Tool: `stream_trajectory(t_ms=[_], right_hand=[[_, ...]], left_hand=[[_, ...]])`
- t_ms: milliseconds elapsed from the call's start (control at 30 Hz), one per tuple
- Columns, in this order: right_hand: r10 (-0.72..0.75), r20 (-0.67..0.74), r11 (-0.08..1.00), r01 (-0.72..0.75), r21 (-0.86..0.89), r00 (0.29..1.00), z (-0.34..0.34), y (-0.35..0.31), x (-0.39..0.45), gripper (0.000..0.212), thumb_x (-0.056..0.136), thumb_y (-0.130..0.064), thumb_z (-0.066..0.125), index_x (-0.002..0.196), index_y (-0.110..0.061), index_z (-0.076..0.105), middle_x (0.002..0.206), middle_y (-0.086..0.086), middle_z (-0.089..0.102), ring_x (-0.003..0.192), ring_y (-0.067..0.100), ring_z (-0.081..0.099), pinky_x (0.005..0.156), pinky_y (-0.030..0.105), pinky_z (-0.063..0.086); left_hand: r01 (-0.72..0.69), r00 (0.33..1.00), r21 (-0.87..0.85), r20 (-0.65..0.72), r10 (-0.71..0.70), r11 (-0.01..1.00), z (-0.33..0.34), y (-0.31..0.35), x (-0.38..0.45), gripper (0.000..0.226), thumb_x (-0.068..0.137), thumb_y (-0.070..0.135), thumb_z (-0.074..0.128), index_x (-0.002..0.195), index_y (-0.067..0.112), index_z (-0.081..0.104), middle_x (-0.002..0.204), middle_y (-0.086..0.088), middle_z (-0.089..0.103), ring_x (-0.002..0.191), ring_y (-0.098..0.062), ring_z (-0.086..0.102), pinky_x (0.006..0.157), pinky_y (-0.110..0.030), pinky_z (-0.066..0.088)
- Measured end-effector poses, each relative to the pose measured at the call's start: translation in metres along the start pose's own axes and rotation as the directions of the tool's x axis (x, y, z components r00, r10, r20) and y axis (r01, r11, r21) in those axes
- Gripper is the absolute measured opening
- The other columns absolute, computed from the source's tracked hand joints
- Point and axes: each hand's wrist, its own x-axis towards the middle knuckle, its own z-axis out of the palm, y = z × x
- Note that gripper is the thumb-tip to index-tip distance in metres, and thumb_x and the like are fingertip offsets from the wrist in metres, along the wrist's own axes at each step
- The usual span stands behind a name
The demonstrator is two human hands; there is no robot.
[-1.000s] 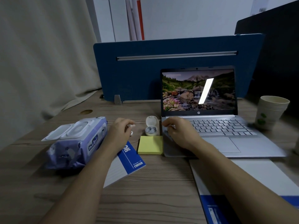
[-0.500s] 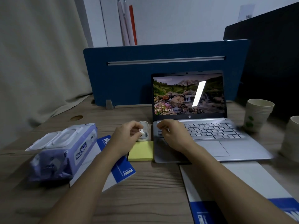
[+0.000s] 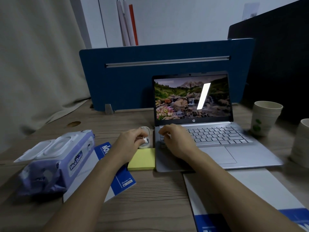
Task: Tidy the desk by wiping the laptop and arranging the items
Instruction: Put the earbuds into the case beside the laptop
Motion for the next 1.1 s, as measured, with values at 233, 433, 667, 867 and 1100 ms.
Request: stream_trajectory(t_ms=[233,433,667,867,1100], right_hand=[[-0.003,0.012,1.0,0.003,-0.002,1.0,0.0,0.0,0.0,0.03,0.092,-0.008,0.052,0.116,-0.019,0.066,0.116,0.003,0.064,0.11,0.023,0.056,0.09,0.046,0.05],[-0.008,0.005,1.0,0.008,0.011,1.0,0.002,0.0,0.0,0.028,0.092,-0.009,0.053,0.114,-0.02,0.066,0.114,0.002,0.064,0.108,0.022,0.057,0.089,0.045,0.051],[-0.028,-0.005,0.999,0.028,0.024,1.0,0.0,0.0,-0.003,0.028,0.09,-0.007,0.055,0.112,-0.019,0.068,0.114,0.003,0.066,0.106,0.022,0.059,0.087,0.043,0.053],[-0.023,0.003,1.0,0.023,0.015,1.0,-0.002,-0.001,-0.004,0.029,0.091,-0.006,0.054,0.114,-0.017,0.068,0.115,0.004,0.066,0.108,0.022,0.058,0.089,0.042,0.052],[-0.02,0.004,1.0,0.02,0.01,1.0,-0.001,-0.001,-0.005,0.03,0.092,-0.006,0.054,0.116,-0.016,0.067,0.118,0.005,0.066,0.109,0.023,0.059,0.091,0.043,0.051]], left_hand=[[0.001,0.999,-0.053,-0.048,-0.003,0.999,-0.013,-0.003,-0.003,0.028,0.094,0.014,0.058,0.12,0.025,0.063,0.113,0.01,0.06,0.096,0.006,0.054,0.075,-0.01,0.04],[0.166,0.98,-0.089,-0.098,-0.174,0.982,-0.045,-0.031,-0.021,0.028,0.093,0.017,0.061,0.114,0.034,0.06,0.115,0.012,0.058,0.101,0.002,0.055,0.071,-0.011,0.039],[0.321,0.945,-0.062,0.095,-0.314,0.945,-0.04,-0.041,-0.03,0.052,0.086,0.023,0.07,0.133,0.031,0.048,0.13,0.009,0.056,0.106,-0.001,0.051,0.069,-0.016,0.041],[0.326,0.942,0.007,0.083,-0.326,0.945,-0.037,-0.045,-0.032,0.047,0.091,0.028,0.065,0.135,0.029,0.05,0.126,0.008,0.059,0.105,-0.002,0.051,0.065,-0.013,0.038],[0.319,0.946,0.085,0.038,-0.323,0.944,-0.028,-0.043,-0.025,0.019,0.092,0.031,0.063,0.11,0.03,0.063,0.107,0.007,0.062,0.095,-0.005,0.056,0.065,-0.018,0.04]])
